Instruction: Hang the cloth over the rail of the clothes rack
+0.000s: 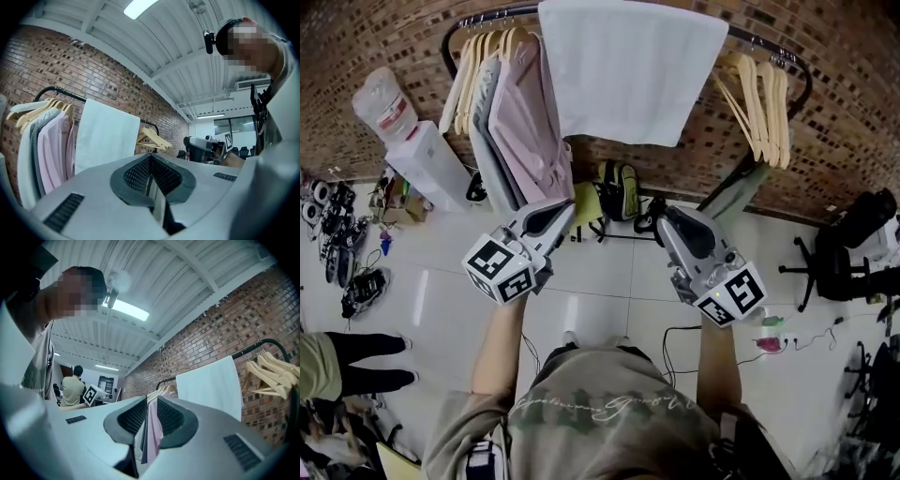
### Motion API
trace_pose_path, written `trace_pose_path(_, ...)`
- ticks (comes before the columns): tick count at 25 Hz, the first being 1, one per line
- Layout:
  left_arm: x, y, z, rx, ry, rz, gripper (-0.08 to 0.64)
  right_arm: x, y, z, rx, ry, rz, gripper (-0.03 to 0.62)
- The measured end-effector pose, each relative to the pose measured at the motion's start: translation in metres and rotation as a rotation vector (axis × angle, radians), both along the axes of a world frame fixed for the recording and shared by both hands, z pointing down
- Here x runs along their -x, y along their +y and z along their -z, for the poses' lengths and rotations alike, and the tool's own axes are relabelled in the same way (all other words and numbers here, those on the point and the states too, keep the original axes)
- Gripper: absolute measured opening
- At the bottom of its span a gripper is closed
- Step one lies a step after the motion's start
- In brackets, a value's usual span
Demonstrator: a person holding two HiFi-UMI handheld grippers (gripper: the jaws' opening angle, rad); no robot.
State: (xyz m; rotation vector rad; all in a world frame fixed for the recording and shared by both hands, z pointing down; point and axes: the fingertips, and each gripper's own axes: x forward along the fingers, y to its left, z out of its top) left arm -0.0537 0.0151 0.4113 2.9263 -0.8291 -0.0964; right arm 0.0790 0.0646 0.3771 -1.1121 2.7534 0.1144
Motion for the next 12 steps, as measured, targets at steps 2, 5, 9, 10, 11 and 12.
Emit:
trace_pose_path(2, 0.009, 0.001, 0.001, -0.008, 0.001, 0.0, 0.005, 0.01, 0.002, -0.002, -0.002, -0.002, -0.009, 0.071)
trace_pose_path(5, 0.017, -0.001, 0.001, -0.016, 0.003, 0.019, 0.006, 0.017, -0.002, -0.008, -0.005, 0.029, -0.035, 0.071)
trace_pose_path(9, 0.018, -0.002, -0.004, 0.002, 0.011, 0.027, 0.005, 0.014, -0.008, -0.012, 0.014, 0.012, -0.075, 0.071)
trace_pose_path(10, 0.019, -0.001, -0.005, 0.001, 0.006, 0.028, 0.006, 0.015, -0.009, -0.013, 0.018, 0.008, -0.082, 0.071)
trace_pose_path(11, 0.021, -0.001, -0.005, 0.001, 0.003, 0.029, 0.005, 0.017, -0.009, -0.015, 0.021, 0.006, -0.088, 0.071)
trace_pose_path(12, 0.023, 0.0, -0.006, 0.001, -0.001, 0.03, 0.006, 0.019, -0.009, -0.017, 0.025, 0.005, -0.095, 0.071)
